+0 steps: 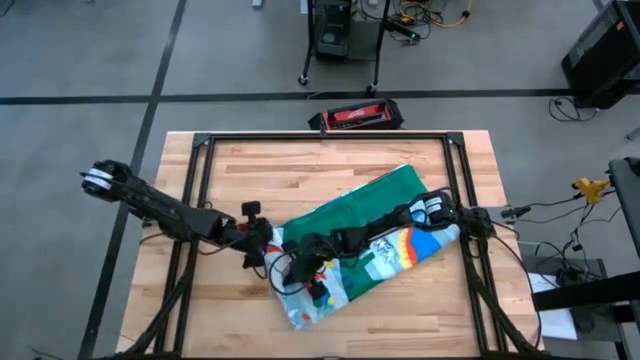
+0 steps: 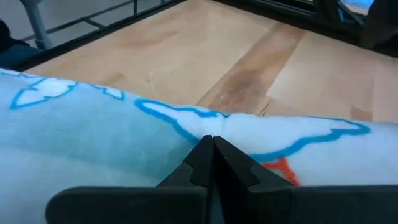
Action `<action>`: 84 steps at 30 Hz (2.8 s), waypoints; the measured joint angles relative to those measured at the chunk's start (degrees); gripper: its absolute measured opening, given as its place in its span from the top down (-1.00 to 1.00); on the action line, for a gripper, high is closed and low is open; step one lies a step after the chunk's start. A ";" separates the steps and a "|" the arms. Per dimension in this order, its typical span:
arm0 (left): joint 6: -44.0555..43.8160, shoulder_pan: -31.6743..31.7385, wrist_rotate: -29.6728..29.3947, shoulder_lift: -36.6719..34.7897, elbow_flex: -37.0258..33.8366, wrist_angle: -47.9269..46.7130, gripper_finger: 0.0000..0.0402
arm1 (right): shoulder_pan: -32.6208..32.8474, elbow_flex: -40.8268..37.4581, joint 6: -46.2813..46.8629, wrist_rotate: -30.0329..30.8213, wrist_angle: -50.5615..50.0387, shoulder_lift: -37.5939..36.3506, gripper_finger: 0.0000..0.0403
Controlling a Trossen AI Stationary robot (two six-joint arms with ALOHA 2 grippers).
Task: Roll towel
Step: Roll the multi-color dinosaur print towel
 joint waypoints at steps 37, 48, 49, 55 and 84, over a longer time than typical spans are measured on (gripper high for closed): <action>-52.46 -30.88 -20.74 27.56 2.33 15.14 0.05 | -1.42 -0.28 0.10 1.33 -2.05 -2.56 1.00; -52.53 -30.46 -20.65 27.52 2.27 15.36 0.15 | -1.38 -0.55 -5.05 3.06 -7.84 -9.42 1.00; -52.52 -30.46 -20.65 27.50 2.27 15.39 0.16 | -1.38 -0.58 -5.08 3.28 -8.61 -9.16 1.00; -52.37 -30.48 -20.68 27.21 2.33 15.40 0.22 | -1.44 -1.83 -4.45 5.30 -10.51 -6.82 1.00; -37.11 -23.57 -29.82 26.21 7.60 15.61 0.23 | -1.86 -4.79 -6.62 11.13 -23.91 -13.80 1.00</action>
